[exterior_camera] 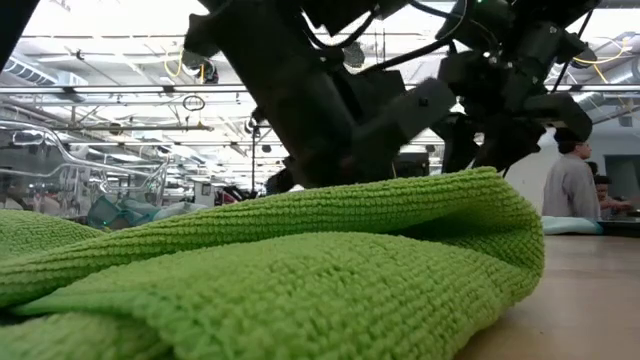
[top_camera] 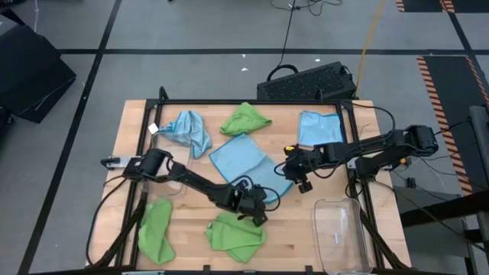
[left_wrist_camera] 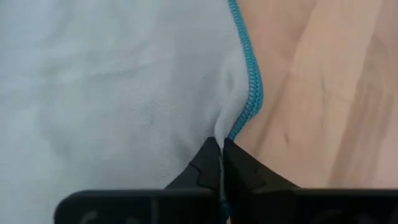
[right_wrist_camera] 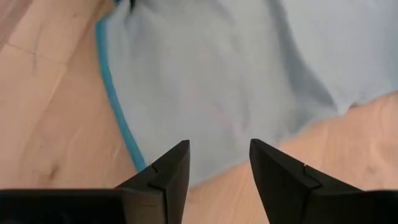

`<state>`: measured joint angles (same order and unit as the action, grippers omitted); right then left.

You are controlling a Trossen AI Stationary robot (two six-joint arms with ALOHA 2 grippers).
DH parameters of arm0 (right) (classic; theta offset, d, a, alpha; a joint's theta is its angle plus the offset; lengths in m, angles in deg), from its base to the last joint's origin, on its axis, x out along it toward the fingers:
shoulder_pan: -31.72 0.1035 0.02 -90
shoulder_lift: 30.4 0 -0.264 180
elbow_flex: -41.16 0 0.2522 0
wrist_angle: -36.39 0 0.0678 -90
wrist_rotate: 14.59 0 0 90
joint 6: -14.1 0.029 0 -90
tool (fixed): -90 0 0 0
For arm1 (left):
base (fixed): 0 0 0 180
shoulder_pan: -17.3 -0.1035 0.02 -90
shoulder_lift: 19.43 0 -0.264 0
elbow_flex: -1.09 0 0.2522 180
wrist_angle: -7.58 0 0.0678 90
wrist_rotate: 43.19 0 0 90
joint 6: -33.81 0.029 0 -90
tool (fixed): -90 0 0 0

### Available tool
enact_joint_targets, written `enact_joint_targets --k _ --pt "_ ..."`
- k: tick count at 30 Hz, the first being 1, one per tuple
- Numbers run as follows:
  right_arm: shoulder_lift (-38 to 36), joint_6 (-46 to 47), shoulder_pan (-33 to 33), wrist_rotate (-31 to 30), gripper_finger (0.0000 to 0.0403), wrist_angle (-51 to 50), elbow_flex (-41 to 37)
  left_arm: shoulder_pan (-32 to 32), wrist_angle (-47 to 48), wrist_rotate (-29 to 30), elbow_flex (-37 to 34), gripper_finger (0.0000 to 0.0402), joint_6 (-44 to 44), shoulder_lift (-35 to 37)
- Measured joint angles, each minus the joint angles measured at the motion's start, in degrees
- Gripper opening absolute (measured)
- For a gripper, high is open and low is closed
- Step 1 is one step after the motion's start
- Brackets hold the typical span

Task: Sort microfiber towel by color & place in baskets
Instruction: Fold the bottom blue microfiber towel

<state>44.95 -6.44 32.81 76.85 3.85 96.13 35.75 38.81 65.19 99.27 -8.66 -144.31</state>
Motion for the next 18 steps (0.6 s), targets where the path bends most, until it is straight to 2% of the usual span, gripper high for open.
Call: enact_joint_targets --k 9,13,18 --pt "-0.1 2.1 0.1 0.1 0.0160 -0.5 0.0 -0.7 -0.5 1.3 0.1 0.0003 -3.9 4.6" --pt "-0.1 2.8 0.1 0.1 0.0160 -1.3 0.0 -2.1 0.6 1.3 0.1 0.0003 -10.2 4.8" --pt "-0.1 5.2 0.1 0.1 0.0160 -3.2 0.0 -4.9 6.3 0.9 0.1 0.0002 -18.4 4.8"
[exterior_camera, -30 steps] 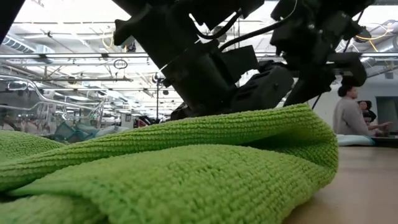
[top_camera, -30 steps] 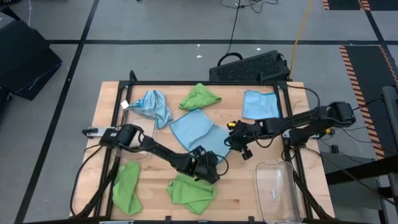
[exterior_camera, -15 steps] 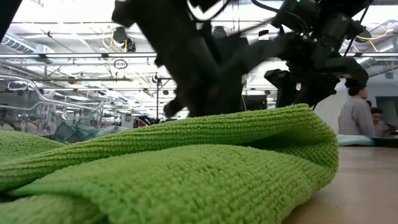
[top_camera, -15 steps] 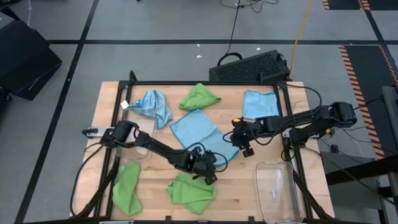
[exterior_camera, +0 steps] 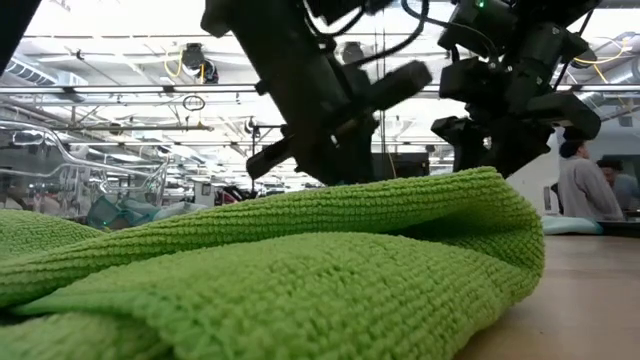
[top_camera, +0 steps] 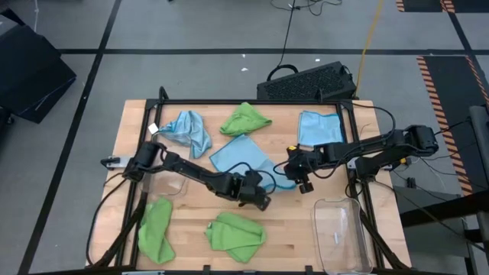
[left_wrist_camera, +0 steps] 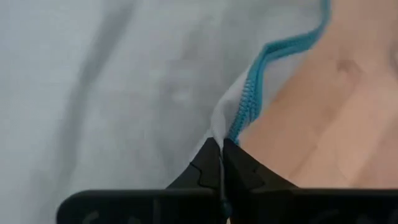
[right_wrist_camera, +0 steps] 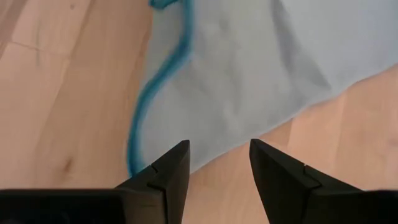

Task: Sort microfiber towel by color & place in baskets
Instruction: Fold the bottom blue microfiber towel

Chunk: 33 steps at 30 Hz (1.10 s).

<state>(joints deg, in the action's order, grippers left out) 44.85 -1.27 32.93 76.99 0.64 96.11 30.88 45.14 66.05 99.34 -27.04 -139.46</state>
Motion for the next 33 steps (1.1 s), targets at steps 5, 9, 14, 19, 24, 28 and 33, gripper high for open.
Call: enact_joint_targets --k 5,9,14,19,24,28,33 --pt "0.0 1.9 0.0 0.2 0.0160 -1.7 0.0 -3.9 -0.1 -2.0 0.1 0.0002 0.5 1.8" --pt "-0.1 4.1 0.0 0.2 0.0160 -2.9 0.1 -6.6 3.9 -2.4 0.1 0.0002 3.9 3.9" --pt "-0.2 5.8 0.2 3.9 0.0160 -4.5 0.1 -9.5 11.5 -1.0 0.1 0.0002 7.1 6.8" --pt "-1.0 7.9 1.8 5.0 0.0160 -3.0 0.2 -11.8 16.3 1.6 0.1 0.0003 8.3 7.4" --pt "-2.6 11.7 3.2 6.1 0.0160 -2.3 0.2 -14.5 19.6 2.2 0.1 0.0002 10.6 7.6" --pt "-4.7 13.1 4.2 4.3 0.0160 -3.7 0.0 -16.3 24.8 2.5 0.0 0.0003 10.9 7.6" --pt "-8.2 13.3 4.7 -1.4 0.0160 -6.0 0.0 -17.4 27.8 2.4 0.0 0.0004 11.9 7.5"
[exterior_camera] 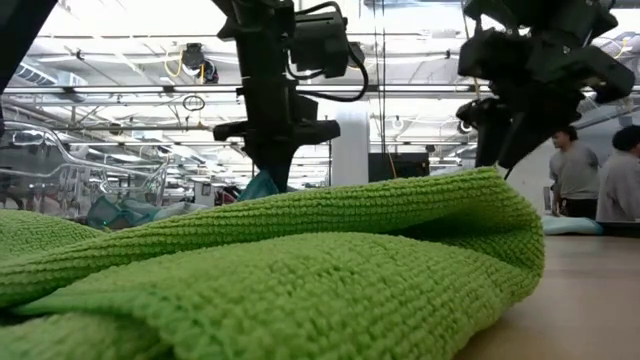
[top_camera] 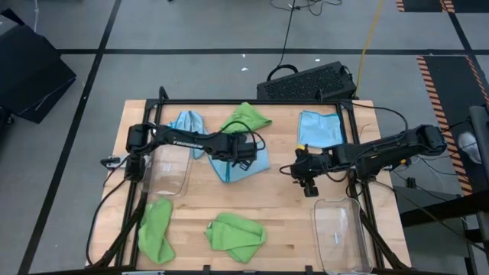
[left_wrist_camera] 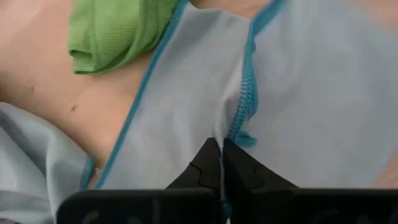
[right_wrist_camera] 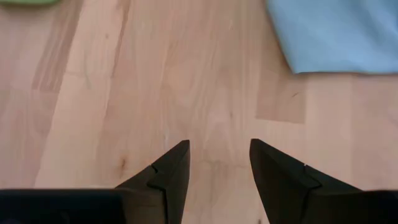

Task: Sort microfiber towel by color & place in baskets
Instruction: Fold the bottom blue microfiber towel

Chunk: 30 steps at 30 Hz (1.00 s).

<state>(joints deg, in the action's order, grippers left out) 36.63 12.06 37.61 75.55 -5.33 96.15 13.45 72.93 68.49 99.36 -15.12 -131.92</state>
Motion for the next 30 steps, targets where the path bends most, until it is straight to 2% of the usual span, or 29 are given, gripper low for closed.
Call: enact_joint_targets --k 7,13,20,25,30 --pt "-3.1 0.6 0.0 -0.2 0.0160 -0.5 0.0 -1.1 0.4 0.1 0.0 0.0003 -1.0 0.0" --pt "-3.1 1.5 0.0 -0.1 0.0160 -1.5 0.0 -1.1 7.5 1.2 0.0 0.0006 -3.4 0.0" --pt "-3.1 1.0 0.0 -0.2 0.0160 -1.6 0.0 0.2 11.0 3.3 0.1 0.0011 -9.1 1.0" --pt "-3.1 1.2 0.0 -0.2 0.0160 -1.9 0.0 1.3 18.5 4.9 0.0 0.0004 -13.9 1.2" --pt "-3.1 1.8 0.0 -0.2 0.0160 -1.9 0.0 2.5 22.8 6.3 -0.3 0.0014 -17.5 1.2"
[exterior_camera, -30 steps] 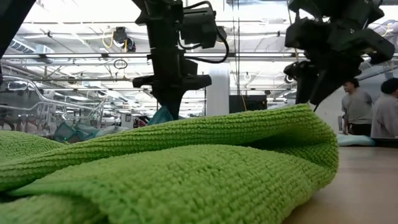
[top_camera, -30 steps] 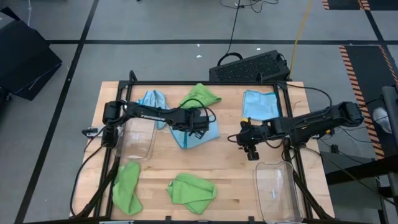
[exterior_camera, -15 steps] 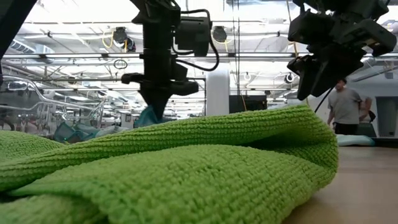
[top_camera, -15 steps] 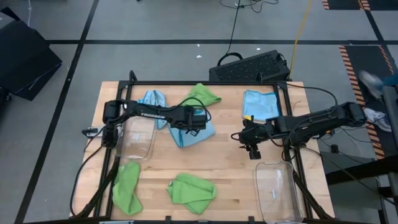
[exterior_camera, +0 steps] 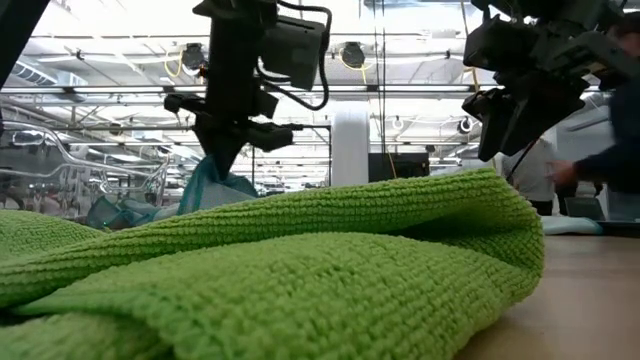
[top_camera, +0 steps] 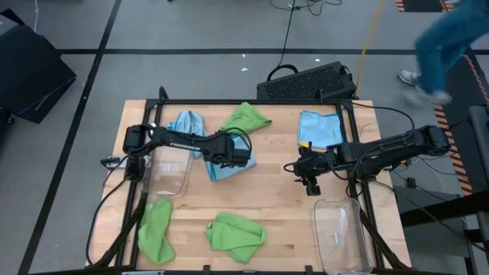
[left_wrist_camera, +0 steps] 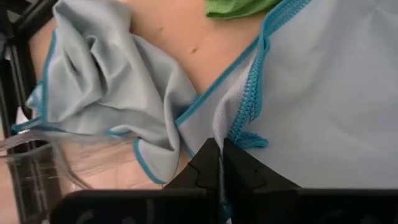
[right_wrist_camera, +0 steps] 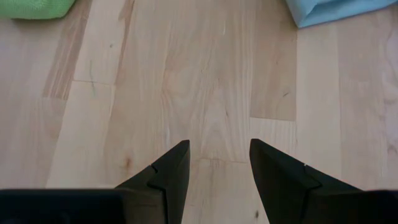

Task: Sort microfiber towel by color & place in baskets
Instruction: Fold the bottom blue microfiber towel

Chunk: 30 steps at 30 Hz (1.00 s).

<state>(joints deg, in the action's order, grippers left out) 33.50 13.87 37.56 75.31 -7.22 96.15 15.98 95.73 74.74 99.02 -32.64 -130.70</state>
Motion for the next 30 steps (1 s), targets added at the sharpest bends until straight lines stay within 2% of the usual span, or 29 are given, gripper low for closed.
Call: enact_joint_targets --k 7,12,15,21,25,30 --pt "0.0 1.9 0.0 0.0 0.0160 0.0 0.0 0.3 -4.2 -2.3 -5.4 0.0008 -1.6 0.0" --pt "0.5 0.9 0.0 0.0 0.0160 2.9 0.0 0.1 -6.9 -3.7 -8.2 0.0056 -1.8 0.0" --pt "2.3 -2.1 0.3 0.0 0.0160 7.1 0.0 0.1 -8.5 -2.0 -8.1 0.0091 -0.1 0.0" --pt "10.1 -3.8 0.3 0.2 0.0160 18.2 0.0 -1.2 -17.0 -0.9 -7.8 0.0145 7.0 0.0" --pt "16.8 -2.5 0.0 -0.5 0.0160 29.6 0.5 -2.3 -17.4 -2.2 -7.8 0.0161 8.2 0.0" --pt "25.3 7.3 -3.5 -8.1 0.0160 31.8 6.7 -3.2 -12.2 -3.8 -7.8 0.0168 9.3 4.7"
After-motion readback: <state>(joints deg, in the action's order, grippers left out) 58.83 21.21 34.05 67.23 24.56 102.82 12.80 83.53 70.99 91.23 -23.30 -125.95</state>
